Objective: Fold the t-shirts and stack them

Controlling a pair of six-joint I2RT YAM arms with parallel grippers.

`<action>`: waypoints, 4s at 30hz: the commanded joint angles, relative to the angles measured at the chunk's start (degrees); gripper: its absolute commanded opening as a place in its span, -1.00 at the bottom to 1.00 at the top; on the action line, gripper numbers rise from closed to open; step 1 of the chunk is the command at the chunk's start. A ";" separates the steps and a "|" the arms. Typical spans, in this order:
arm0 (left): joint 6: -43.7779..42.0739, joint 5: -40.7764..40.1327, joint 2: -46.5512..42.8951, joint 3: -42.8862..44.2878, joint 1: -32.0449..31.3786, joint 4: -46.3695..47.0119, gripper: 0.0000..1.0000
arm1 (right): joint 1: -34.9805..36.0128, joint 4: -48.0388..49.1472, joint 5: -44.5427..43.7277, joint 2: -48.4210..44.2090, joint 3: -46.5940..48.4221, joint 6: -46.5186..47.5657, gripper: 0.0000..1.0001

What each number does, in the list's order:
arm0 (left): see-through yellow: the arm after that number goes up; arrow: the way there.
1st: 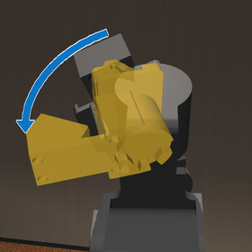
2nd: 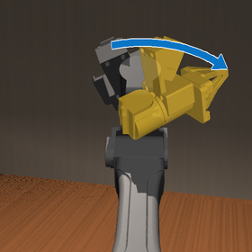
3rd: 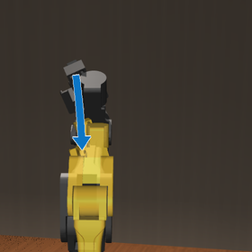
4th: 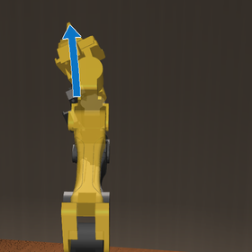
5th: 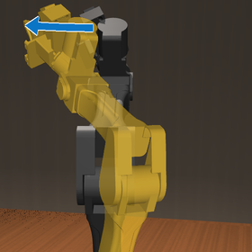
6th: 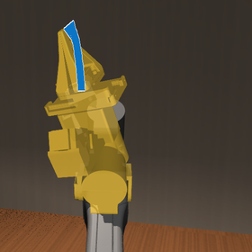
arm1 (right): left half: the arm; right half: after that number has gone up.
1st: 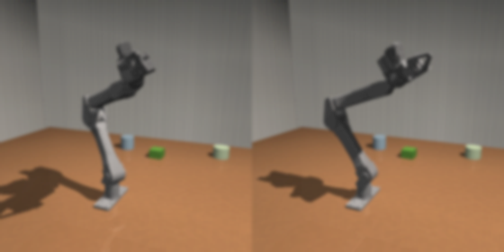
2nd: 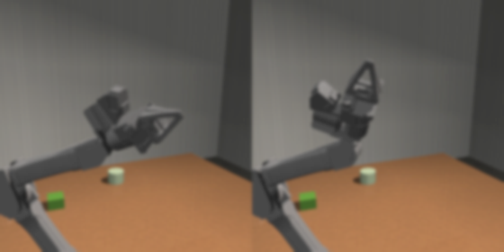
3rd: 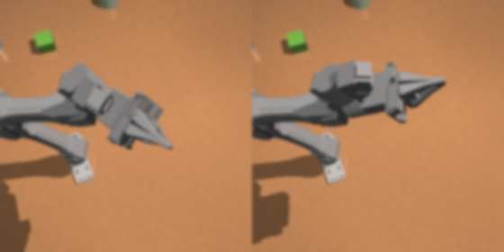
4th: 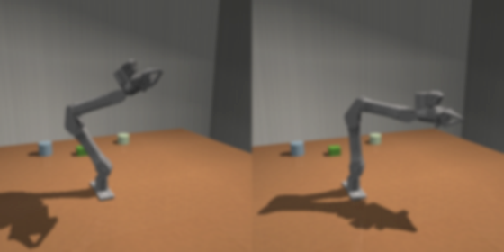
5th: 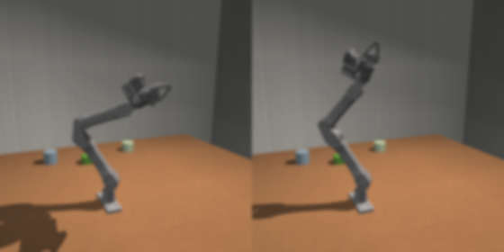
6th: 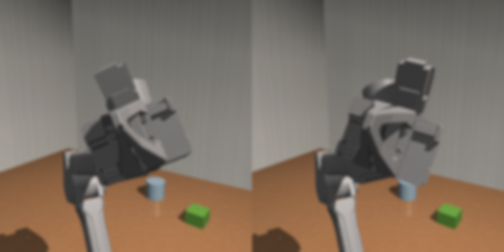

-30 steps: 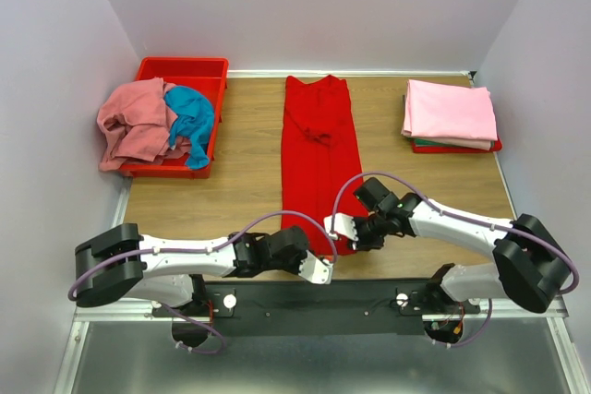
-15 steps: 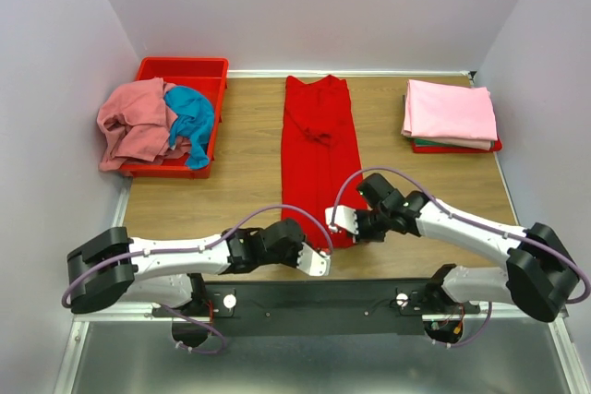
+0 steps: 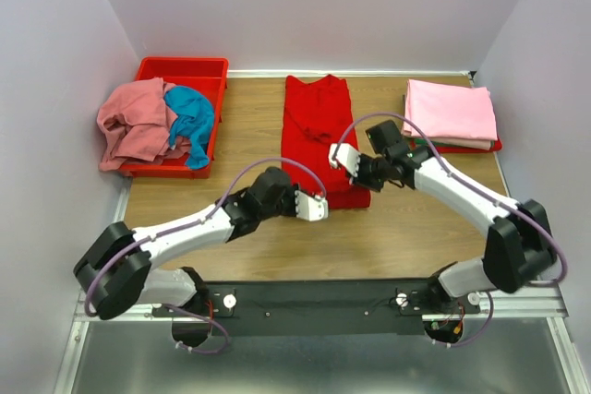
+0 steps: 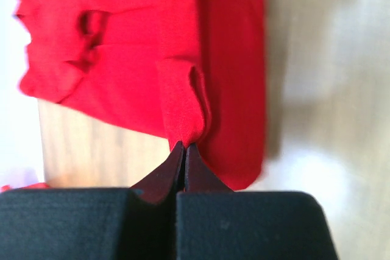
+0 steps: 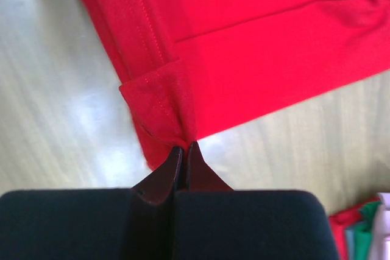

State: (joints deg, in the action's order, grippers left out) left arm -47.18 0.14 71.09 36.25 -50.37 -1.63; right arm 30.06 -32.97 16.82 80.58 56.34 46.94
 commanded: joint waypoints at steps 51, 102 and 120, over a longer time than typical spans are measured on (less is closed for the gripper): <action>8.43 -4.13 12.52 22.92 20.84 21.24 0.21 | -10.03 5.04 -1.85 33.09 40.98 -21.13 0.49; 4.81 4.51 21.38 3.13 5.30 13.50 -1.00 | -10.03 -3.93 10.60 23.42 10.47 -4.95 -0.64; 15.01 -6.11 -8.59 -2.68 -10.02 5.84 0.66 | -10.03 -18.71 11.40 1.78 5.16 -1.22 0.53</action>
State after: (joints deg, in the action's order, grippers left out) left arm -33.32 0.89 68.31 31.44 -61.25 2.98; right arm 20.12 -51.22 29.21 84.53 55.66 49.15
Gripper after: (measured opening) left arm 0.799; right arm 0.752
